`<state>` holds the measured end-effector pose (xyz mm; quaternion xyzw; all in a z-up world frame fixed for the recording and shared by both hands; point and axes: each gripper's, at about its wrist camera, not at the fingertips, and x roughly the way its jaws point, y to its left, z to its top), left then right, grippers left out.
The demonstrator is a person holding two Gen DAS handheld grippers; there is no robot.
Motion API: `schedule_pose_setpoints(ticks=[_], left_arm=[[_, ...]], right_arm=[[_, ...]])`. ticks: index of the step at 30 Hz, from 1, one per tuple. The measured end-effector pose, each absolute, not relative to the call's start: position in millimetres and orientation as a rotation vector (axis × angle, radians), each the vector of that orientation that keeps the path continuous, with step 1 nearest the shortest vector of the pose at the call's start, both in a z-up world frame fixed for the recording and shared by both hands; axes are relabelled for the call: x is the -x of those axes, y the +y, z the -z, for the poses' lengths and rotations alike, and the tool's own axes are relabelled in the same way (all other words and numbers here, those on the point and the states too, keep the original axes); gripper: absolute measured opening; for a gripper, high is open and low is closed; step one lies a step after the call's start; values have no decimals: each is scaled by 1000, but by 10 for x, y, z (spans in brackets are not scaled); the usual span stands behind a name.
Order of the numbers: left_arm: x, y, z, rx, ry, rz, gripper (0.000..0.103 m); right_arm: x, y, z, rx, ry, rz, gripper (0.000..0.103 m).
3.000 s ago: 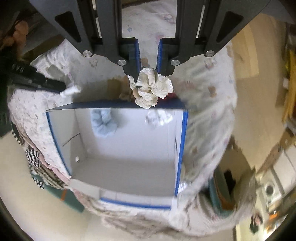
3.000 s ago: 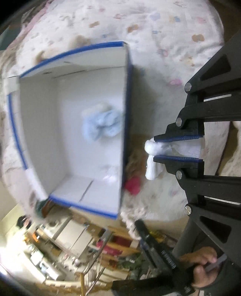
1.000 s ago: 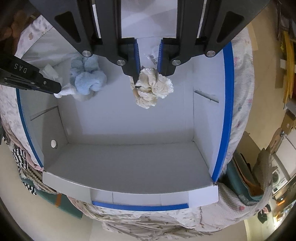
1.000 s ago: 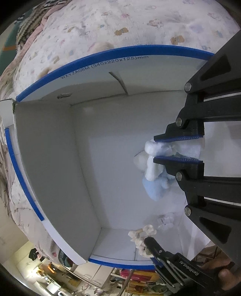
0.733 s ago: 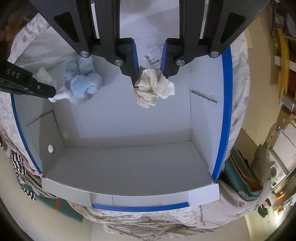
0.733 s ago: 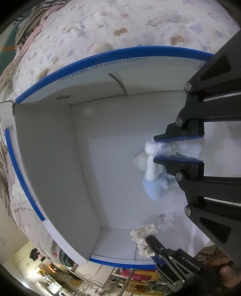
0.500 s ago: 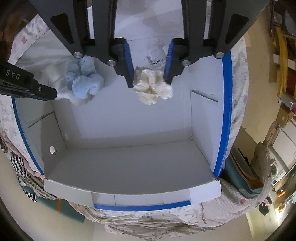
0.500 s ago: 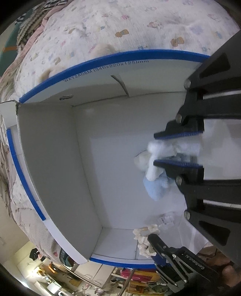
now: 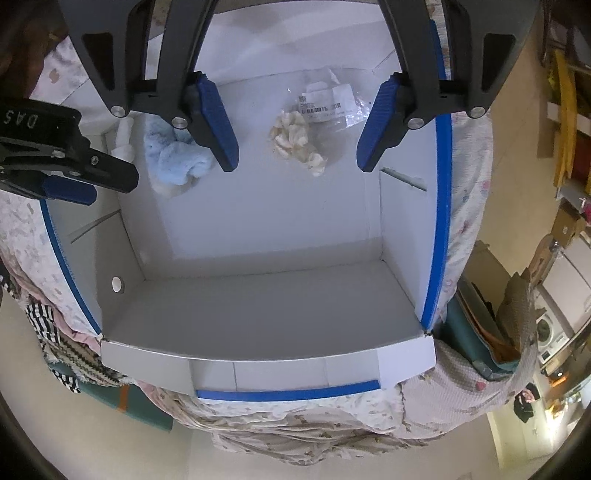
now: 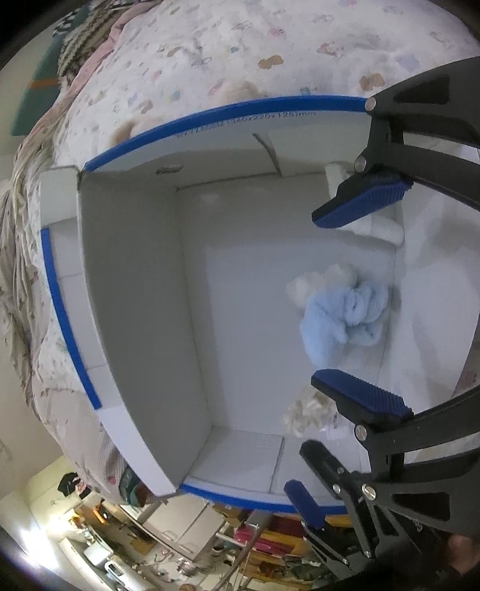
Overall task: Organize soft objects
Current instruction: 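Lower the scrunchie and white cloth into the box and open both tools, then move the left tool back to the pink ball toy and grasp it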
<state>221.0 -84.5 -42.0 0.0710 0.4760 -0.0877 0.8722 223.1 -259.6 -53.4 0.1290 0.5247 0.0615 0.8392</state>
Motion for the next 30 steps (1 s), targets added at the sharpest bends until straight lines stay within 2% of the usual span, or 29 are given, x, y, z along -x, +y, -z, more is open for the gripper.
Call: schedule_pose_setpoints(ticks=[2, 4, 13, 30], left_arm=[[-2201, -840, 397, -138, 991, 198, 64], [-2196, -815, 360, -110, 987, 221, 64], [-2112, -718, 205, -85, 958, 176, 65], [-1757, -120, 16, 0, 939, 122, 65]], right_arm=[[-2219, -2563, 509, -263, 1097, -136, 89], [-2203, -2541, 476, -258, 1079, -140, 101], [-2107, -2539, 282, -257, 981, -116, 103], [-1642, -2442, 99, -286, 939, -153, 103]])
